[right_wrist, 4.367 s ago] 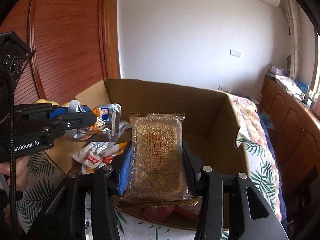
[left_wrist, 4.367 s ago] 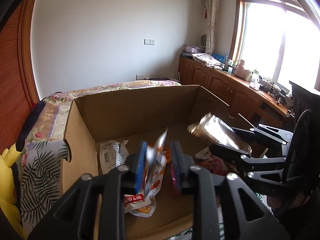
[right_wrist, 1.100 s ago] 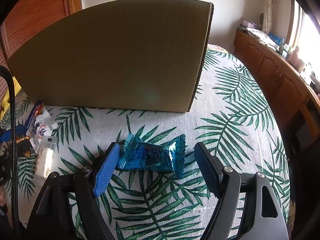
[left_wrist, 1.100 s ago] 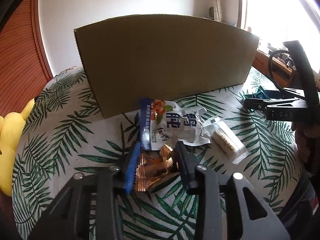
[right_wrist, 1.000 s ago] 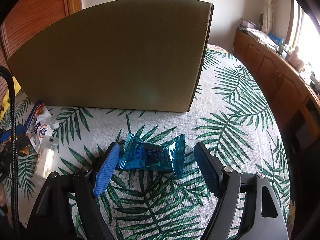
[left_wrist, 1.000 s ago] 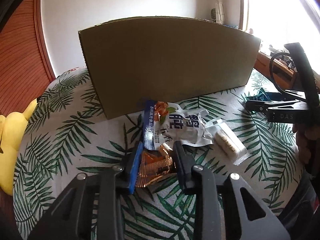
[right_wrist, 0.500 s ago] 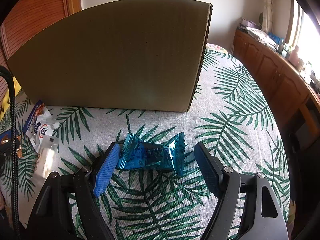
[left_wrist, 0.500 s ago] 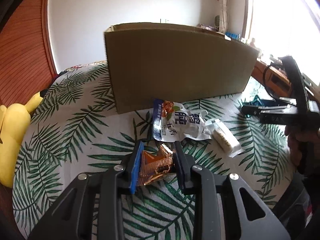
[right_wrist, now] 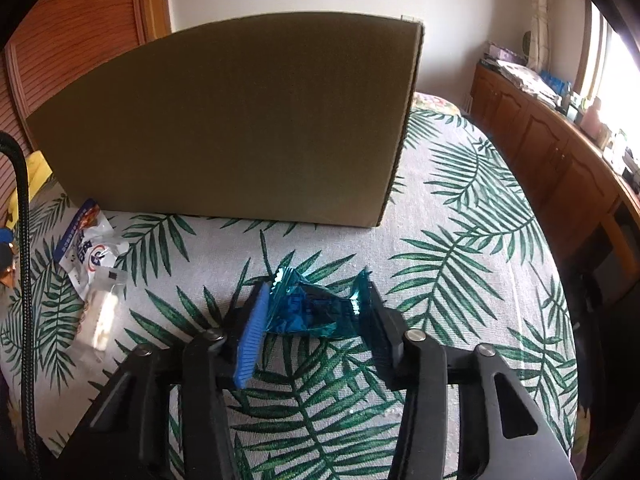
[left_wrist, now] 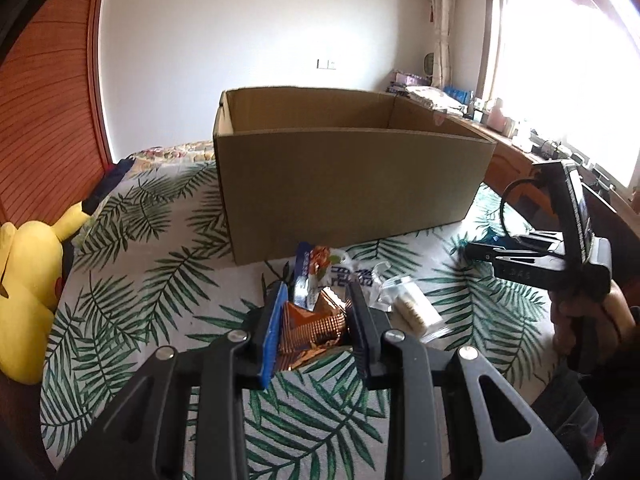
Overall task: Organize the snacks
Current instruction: 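Grasp the copper-wrapped packet with the left tool while the right tool grasps the teal candy, then carry both snacks over the cardboard box and open both tools to drop them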
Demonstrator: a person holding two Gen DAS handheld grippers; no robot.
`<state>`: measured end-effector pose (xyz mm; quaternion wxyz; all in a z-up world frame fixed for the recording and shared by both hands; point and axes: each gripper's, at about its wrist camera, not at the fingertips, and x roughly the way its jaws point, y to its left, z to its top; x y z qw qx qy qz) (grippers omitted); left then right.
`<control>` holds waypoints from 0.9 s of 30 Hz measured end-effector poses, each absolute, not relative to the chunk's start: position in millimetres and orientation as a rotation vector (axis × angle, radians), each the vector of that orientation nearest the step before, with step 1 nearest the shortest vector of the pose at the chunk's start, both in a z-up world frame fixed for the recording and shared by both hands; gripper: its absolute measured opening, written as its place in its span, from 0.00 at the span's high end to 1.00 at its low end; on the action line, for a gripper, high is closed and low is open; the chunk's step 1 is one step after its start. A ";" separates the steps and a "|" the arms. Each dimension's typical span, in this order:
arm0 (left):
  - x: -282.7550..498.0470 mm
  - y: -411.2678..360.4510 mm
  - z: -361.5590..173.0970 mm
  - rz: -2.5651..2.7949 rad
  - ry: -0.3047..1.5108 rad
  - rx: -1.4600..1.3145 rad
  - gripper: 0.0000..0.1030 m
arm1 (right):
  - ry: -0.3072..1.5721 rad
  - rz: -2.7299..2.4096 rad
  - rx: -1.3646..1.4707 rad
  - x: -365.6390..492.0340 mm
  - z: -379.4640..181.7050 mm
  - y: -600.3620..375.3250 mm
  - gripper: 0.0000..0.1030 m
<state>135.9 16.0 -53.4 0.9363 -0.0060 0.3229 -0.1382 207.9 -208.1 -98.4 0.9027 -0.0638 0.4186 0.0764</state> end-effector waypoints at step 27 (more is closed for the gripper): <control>155.9 14.3 8.0 -0.302 0.548 0.001 0.73 | 0.715 0.266 -0.101 173.4 -23.9 -206.6 0.77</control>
